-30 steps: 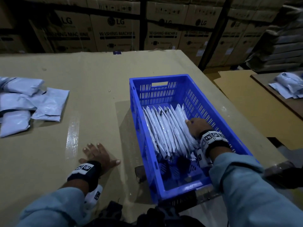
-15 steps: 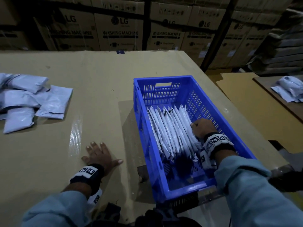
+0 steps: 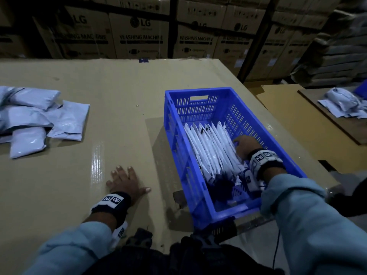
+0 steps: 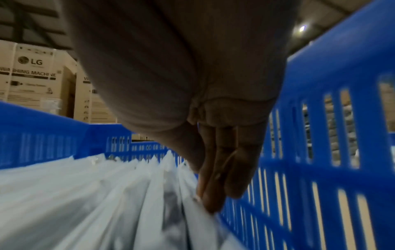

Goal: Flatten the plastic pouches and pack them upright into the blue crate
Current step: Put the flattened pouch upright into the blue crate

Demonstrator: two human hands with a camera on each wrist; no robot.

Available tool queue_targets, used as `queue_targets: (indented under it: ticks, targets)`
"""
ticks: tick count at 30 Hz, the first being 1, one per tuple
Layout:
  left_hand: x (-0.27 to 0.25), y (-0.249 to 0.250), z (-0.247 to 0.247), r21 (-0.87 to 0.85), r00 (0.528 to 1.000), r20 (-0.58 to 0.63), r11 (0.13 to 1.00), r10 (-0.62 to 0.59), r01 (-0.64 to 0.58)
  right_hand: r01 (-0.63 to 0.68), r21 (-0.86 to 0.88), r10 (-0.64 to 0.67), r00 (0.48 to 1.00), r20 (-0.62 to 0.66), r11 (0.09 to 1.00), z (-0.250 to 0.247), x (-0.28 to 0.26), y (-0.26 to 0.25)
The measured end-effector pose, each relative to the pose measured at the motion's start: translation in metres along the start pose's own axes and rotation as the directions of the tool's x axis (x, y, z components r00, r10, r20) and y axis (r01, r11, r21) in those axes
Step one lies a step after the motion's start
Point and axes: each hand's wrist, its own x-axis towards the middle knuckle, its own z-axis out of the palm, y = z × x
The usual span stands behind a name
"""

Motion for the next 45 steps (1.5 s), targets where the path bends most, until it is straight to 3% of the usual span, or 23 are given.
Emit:
queue_targets:
  ticks: [6, 13, 20, 23, 27, 34, 39, 45]
  targets:
    - [0.008, -0.033, -0.004, 0.008, 0.986, 0.022, 0.986, 0.168, -0.168, -0.041, -0.059, 0.043, 0.999, 0.029, 0.997, -0.030, -0.025, -0.012]
    - [0.001, -0.084, -0.021, -0.247, 0.945, -0.024, 0.914, 0.327, -0.322, -0.036, 0.063, 0.047, 0.984, -0.171, 0.997, -0.069, -0.071, -0.073]
    - [-0.048, -0.162, 0.000, -0.262, 0.913, -0.074, 0.876, 0.400, -0.405, 0.075, 0.141, -0.019, 0.931, -0.366, 0.987, -0.097, -0.156, -0.163]
    - [-0.061, -0.201, 0.021, -0.250, 0.921, -0.070, 0.888, 0.382, -0.387, 0.161, 0.142, -0.093, 0.914, -0.394, 0.977, -0.090, -0.194, -0.209]
    - [-0.091, -0.249, 0.055, -0.107, 0.954, -0.076, 0.949, 0.290, -0.297, 0.295, 0.202, -0.199, 0.899, -0.390, 0.934, -0.060, -0.232, -0.265]
    - [-0.176, -0.322, 0.104, -0.083, 0.991, -0.103, 0.992, 0.084, -0.093, 0.418, 0.271, -0.367, 0.904, -0.219, 0.867, 0.022, -0.289, -0.340]
    - [-0.225, -0.364, 0.115, -0.119, 0.989, -0.097, 0.985, 0.111, -0.123, 0.478, 0.343, -0.442, 0.878, -0.181, 0.808, 0.064, -0.331, -0.390]
    - [-0.247, -0.408, 0.107, -0.261, 0.985, -0.108, 0.952, 0.135, -0.159, 0.534, 0.379, -0.513, 0.842, -0.166, 0.756, 0.088, -0.366, -0.471]
